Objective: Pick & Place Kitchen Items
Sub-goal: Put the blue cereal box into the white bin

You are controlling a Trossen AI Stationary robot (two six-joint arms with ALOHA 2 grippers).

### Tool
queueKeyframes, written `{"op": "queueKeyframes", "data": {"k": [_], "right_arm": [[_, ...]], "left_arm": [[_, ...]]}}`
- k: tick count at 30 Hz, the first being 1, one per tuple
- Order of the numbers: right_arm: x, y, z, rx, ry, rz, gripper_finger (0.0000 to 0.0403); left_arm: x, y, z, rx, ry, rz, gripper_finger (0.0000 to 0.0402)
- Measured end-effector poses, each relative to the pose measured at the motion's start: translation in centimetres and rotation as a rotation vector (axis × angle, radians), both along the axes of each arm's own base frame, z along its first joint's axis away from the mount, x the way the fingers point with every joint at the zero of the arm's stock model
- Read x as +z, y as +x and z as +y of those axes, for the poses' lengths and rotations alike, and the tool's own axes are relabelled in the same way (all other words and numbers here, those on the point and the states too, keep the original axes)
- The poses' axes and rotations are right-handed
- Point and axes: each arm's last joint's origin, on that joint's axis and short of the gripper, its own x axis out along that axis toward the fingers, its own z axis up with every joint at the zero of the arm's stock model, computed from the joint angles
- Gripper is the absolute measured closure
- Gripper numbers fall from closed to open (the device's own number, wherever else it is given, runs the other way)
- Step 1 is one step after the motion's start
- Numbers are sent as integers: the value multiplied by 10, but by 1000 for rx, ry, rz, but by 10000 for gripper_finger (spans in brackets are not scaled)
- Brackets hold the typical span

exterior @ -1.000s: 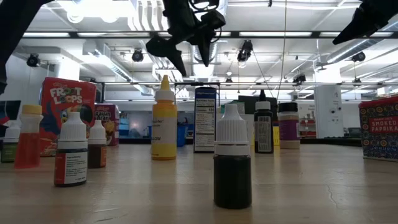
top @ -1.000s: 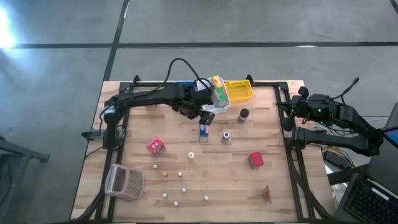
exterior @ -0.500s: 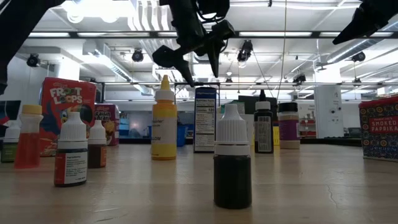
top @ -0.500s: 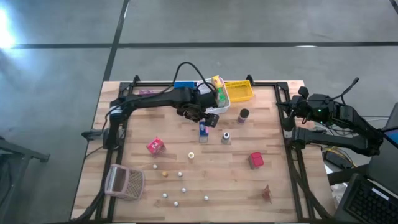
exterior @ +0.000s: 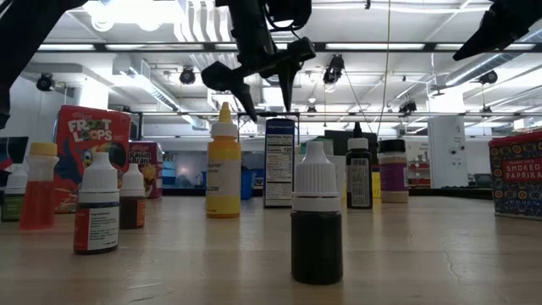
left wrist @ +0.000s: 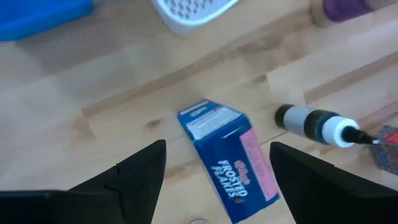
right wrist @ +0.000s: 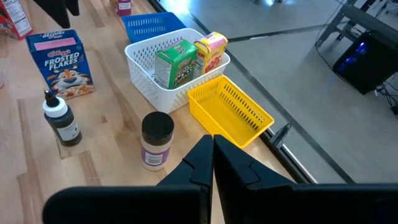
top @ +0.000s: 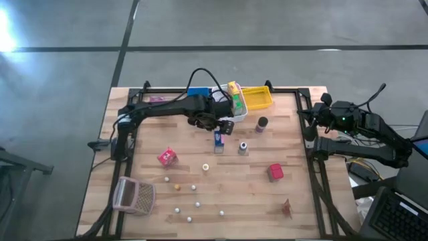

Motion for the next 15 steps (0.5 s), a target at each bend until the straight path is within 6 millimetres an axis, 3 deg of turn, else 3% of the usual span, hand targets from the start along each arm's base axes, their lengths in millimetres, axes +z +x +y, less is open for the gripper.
{"op": "queueKeyframes", "data": {"k": [15], "right_arm": [[0,0,0,-1,2,-1,394]], "left_arm": [[-12,10,-11,14,-8,-22,110]]}}
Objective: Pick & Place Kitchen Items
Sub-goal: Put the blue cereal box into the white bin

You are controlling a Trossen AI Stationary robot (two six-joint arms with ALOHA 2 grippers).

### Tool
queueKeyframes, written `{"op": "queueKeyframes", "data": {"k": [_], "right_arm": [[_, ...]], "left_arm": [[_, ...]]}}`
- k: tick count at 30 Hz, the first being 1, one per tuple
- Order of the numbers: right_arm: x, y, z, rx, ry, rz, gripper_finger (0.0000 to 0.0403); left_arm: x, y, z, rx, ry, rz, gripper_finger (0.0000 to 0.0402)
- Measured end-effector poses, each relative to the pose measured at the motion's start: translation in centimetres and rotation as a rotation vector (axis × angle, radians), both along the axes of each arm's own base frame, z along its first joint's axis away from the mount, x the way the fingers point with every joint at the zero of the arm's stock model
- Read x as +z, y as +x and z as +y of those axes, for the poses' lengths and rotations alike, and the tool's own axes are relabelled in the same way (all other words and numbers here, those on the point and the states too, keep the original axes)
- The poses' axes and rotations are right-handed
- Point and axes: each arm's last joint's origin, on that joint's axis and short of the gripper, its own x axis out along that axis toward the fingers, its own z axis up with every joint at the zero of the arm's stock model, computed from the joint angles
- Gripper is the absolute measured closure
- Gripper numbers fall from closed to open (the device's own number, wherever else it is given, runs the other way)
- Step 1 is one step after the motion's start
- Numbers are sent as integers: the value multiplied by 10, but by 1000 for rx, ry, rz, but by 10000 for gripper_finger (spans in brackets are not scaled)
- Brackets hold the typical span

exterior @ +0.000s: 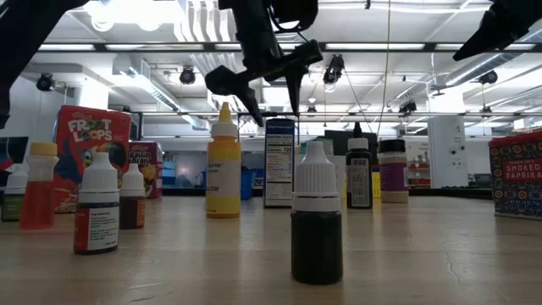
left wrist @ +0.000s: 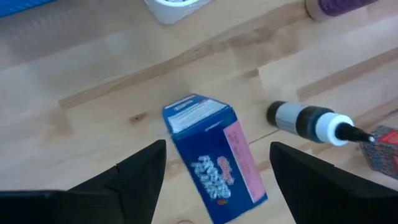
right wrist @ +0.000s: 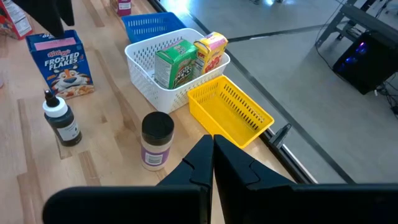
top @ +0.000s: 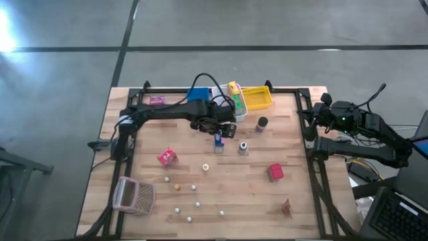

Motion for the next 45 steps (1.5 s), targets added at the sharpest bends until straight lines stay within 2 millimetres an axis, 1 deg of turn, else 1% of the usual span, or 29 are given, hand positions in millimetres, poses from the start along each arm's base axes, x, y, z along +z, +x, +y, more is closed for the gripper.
{"op": "queueKeyframes", "data": {"k": [7,16,19,25,29,33,40,45], "right_arm": [[0,0,0,1,-1,1,394],[0,0,0,1,-1,1,394],[0,0,0,1,-1,1,394],[0,0,0,1,0,0,394],[0,0,0,1,-1,0,394],[0,0,0,1,-1,1,394],[0,0,0,1,-1,1,394],[0,0,0,1,-1,1,394]], "left_arm": [[-16,4,-6,-20,-16,46,110],[-34,4,-10,-26,-18,60,110],[-42,4,-11,-25,-21,72,110],[-61,4,-12,-35,-52,52,110],[-69,4,-13,-66,-76,48,110],[-72,4,-11,-103,-67,49,110],[-73,4,-6,-101,-46,36,110],[-72,5,-5,-112,-32,25,113]]}}
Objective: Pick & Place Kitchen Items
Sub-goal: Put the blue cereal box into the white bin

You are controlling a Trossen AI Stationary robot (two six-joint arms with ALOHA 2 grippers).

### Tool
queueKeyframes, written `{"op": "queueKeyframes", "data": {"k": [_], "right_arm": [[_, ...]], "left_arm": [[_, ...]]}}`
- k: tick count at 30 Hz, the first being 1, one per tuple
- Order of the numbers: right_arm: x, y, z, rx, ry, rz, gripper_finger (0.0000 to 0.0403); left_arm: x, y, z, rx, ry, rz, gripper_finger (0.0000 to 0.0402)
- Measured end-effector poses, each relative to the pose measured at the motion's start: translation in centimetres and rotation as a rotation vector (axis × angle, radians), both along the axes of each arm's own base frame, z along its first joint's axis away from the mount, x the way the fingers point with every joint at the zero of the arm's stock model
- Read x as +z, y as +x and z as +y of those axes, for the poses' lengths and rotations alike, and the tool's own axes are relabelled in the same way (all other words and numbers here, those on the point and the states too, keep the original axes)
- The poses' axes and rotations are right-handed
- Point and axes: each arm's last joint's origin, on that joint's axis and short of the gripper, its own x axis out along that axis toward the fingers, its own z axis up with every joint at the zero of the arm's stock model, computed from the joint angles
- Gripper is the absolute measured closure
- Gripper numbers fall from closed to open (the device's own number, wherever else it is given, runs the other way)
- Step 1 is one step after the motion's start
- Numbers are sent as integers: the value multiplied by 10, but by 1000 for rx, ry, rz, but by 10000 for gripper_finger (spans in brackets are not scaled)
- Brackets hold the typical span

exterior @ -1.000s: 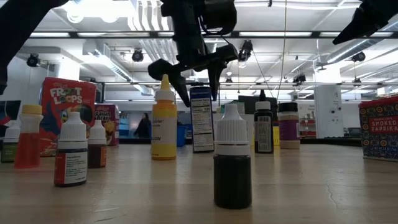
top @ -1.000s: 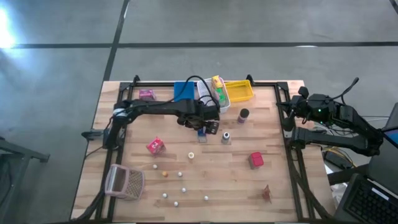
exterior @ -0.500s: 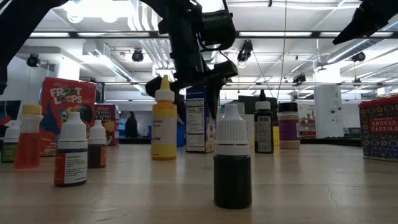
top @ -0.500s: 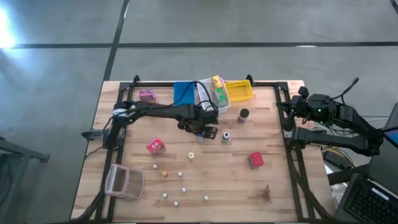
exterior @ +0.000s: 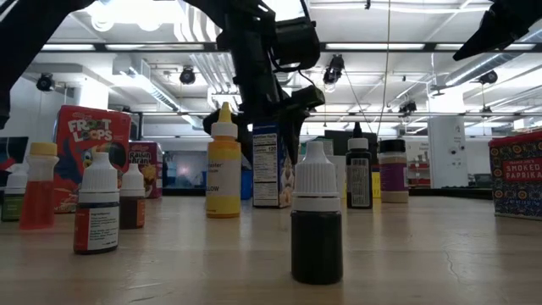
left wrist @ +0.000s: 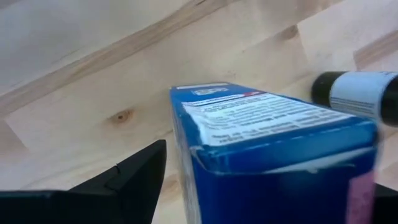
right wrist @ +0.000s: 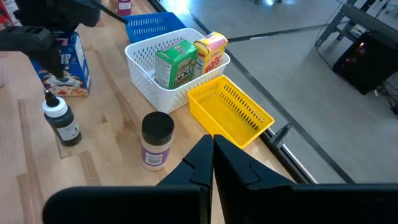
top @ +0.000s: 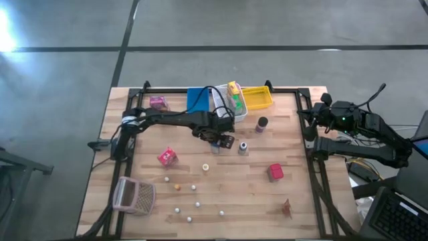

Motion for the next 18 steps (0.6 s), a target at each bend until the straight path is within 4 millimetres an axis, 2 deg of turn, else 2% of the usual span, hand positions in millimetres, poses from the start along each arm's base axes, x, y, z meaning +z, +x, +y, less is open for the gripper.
{"op": "queueKeyframes", "data": {"k": [13,18], "right_arm": [[0,0,0,0,0,0,394],[0,0,0,-1,1,-1,394]], "left_arm": [[0,0,1,-37,15,3,203],[2,-2,4,-69,29,5,223]]}}
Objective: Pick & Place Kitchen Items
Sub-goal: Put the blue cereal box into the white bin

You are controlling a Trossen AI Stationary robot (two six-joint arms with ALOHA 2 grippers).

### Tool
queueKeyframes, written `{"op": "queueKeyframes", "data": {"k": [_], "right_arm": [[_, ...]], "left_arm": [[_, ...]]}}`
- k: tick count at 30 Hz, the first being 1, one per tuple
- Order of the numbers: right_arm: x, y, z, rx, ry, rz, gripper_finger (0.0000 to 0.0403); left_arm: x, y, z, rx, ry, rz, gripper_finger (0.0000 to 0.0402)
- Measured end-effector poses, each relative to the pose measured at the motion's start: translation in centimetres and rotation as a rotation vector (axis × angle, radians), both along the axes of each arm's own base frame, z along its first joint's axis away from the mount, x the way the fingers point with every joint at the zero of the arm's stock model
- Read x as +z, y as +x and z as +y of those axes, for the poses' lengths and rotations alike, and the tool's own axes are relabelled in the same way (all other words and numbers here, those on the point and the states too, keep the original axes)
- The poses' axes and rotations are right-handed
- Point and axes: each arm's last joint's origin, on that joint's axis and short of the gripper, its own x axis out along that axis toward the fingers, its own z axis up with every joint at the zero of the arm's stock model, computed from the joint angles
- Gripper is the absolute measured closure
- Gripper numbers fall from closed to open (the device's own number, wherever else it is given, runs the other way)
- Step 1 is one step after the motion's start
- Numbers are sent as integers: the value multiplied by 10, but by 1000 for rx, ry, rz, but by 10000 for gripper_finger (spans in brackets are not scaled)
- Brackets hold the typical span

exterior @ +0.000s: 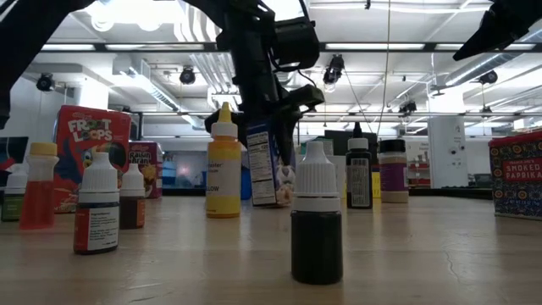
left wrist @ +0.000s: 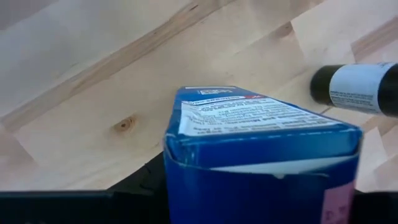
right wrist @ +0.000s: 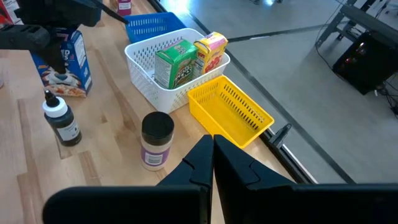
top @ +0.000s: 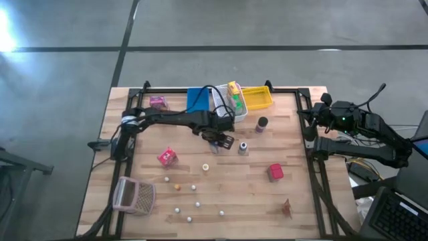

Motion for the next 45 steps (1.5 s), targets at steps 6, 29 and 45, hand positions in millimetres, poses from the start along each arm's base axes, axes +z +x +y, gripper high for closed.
{"op": "queueKeyframes", "data": {"k": [6,29,45], "right_arm": [[0,0,0,1,-1,0,394],[0,0,0,0,-1,0,394],[0,0,0,1,-1,1,394]], "left_arm": [[12,-10,8,-46,16,15,223],[115,-38,85,-361,316,-165,223],[125,-55,143,-569,574,-143,223]]}}
